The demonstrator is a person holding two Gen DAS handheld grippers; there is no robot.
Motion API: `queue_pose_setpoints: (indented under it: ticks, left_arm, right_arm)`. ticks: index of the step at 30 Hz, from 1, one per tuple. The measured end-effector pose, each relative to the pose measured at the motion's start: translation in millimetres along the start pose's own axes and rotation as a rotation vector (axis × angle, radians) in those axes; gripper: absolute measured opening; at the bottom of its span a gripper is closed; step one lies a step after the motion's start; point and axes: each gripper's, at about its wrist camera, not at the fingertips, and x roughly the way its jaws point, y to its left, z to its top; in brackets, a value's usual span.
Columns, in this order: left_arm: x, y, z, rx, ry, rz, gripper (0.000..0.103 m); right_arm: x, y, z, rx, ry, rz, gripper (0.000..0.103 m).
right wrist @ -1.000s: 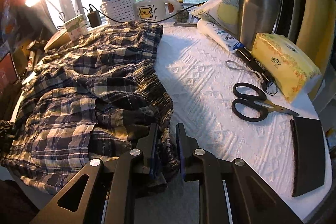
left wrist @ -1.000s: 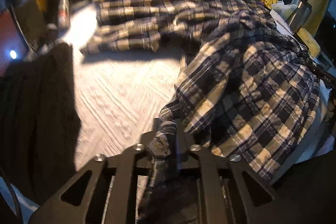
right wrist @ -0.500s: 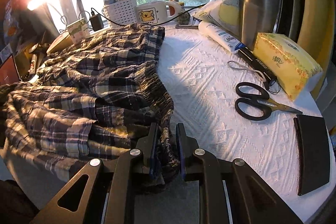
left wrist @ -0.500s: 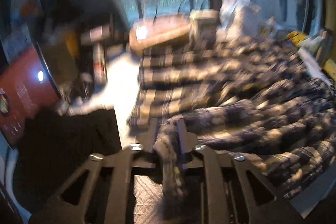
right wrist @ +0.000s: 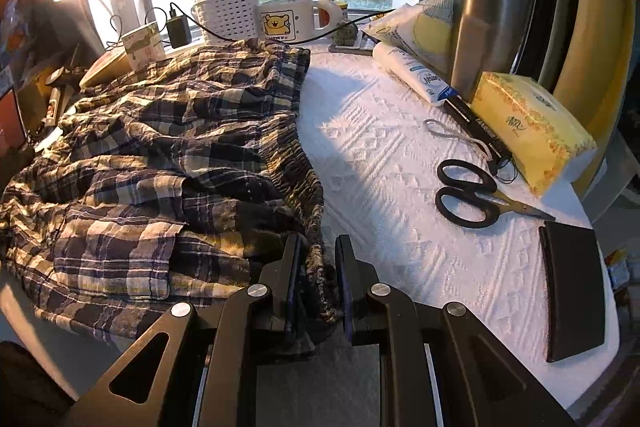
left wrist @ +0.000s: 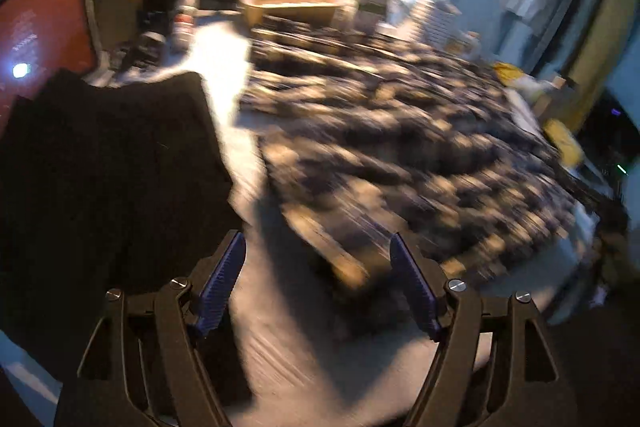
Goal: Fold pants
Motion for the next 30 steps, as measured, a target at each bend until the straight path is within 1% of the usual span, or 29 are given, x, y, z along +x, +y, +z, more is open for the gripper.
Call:
queue_pose_setpoints:
  ticks: [3, 5, 6, 7, 8, 9, 10, 11, 12, 13, 14, 16, 17, 18, 19, 22, 23, 25, 26, 27, 28, 29, 30]
  left_arm:
    - [3.4, -11.6, -13.4, 0.035, 0.017, -0.065, 0.076]
    - [14.8, -15.7, -21.4, 0.044, 0.059, -0.058, 0.076]
    - [19.0, -16.9, -22.6, 0.047, 0.07, -0.052, 0.076]
    - [17.4, -21.0, -25.4, 0.071, 0.037, -0.038, 0.076]
    - [17.5, -25.0, -25.9, 0.083, 0.026, -0.036, 0.075]
    - [18.9, -27.3, -26.4, 0.085, 0.028, -0.044, 0.062]
    - [20.1, -28.9, -26.7, 0.088, 0.028, -0.055, 0.047]
    - [21.6, -31.1, -26.9, 0.097, 0.035, -0.051, 0.027]
    - [22.2, -32.6, -27.0, 0.114, 0.045, -0.047, 0.019]
    - [21.2, -32.6, -27.5, 0.125, 0.05, -0.056, 0.014]
    - [19.1, -33.1, -27.2, 0.132, 0.055, -0.07, 0.008]
    - [9.6, -31.9, -26.1, 0.129, 0.065, -0.088, 0.007]
    - [2.7, -29.5, -24.1, 0.115, 0.067, -0.108, 0.007]
    - [-3.4, -26.2, -22.7, 0.103, 0.063, -0.121, 0.006]
    - [-12.1, -23.4, -20.0, 0.084, 0.056, -0.137, 0.006]
    - [-35.2, -16.6, -11.9, 0.041, 0.036, -0.175, 0.006]
    - [-43.0, -16.0, -9.0, 0.038, 0.028, -0.179, 0.006]
    - [-45.3, -18.2, -8.7, 0.061, 0.051, -0.168, 0.006]
    - [-41.5, -19.4, -11.1, 0.077, 0.085, -0.16, 0.006]
    - [-32.6, -19.1, -16.7, 0.08, 0.135, -0.157, 0.007]
    - [-22.7, -17.5, -22.9, 0.072, 0.184, -0.152, 0.007]
    - [-10.8, -15.6, -30.8, 0.064, 0.24, -0.126, 0.007]
    - [-3.8, -14.3, -35.3, 0.063, 0.271, -0.107, 0.007]
  right_arm:
    - [-5.5, 0.8, 0.6, 0.0, 0.0, -0.013, 0.018]
    - [-10.3, 1.0, -0.1, 0.0, -0.001, -0.021, 0.028]
    - [-13.5, 0.7, -0.8, 0.002, -0.006, -0.033, 0.05]
    - [-16.8, -0.7, -2.0, 0.008, -0.013, -0.039, 0.074]
    - [-21.7, -2.8, -3.4, 0.02, -0.028, -0.034, 0.079]
    - [-25.4, -4.3, -4.8, 0.029, -0.043, -0.023, 0.079]
    - [-28.6, -6.0, -6.5, 0.04, -0.052, -0.004, 0.079]
    - [-30.5, -7.7, -9.0, 0.051, -0.06, 0.014, 0.079]
    - [-30.1, -7.4, -10.6, 0.055, -0.063, 0.022, 0.079]
    - [-28.0, -7.1, -13.2, 0.059, -0.058, 0.034, 0.079]
    - [-23.0, -5.6, -16.9, 0.061, -0.045, 0.053, 0.076]
    - [-14.3, 0.2, -22.8, 0.053, -0.02, 0.072, 0.042]
    - [-10.6, 4.6, -25.2, 0.044, -0.01, 0.056, 0.039]
    - [-10.9, 8.2, -26.1, 0.036, -0.019, 0.03, 0.027]
    - [-13.0, 9.0, -24.2, 0.042, -0.023, 0.038, 0.019]
    - [-30.8, 11.2, -17.2, 0.042, -0.059, 0.04, 0.019]
    - [-38.2, 12.7, -14.6, 0.031, -0.073, 0.036, 0.019]
    - [-54.0, 16.3, -8.3, 0.005, -0.098, 0.031, 0.017]
    - [-60.2, 18.2, -6.1, -0.01, -0.101, 0.03, 0.017]
    - [-62.0, 19.4, -5.5, -0.02, -0.094, 0.028, 0.017]
    - [-61.0, 21.4, -6.7, -0.04, -0.076, 0.019, 0.017]
    - [-57.7, 22.4, -9.1, -0.057, -0.059, 0.009, 0.017]
    - [-50.0, 23.7, -13.9, -0.072, -0.026, -0.005, 0.017]
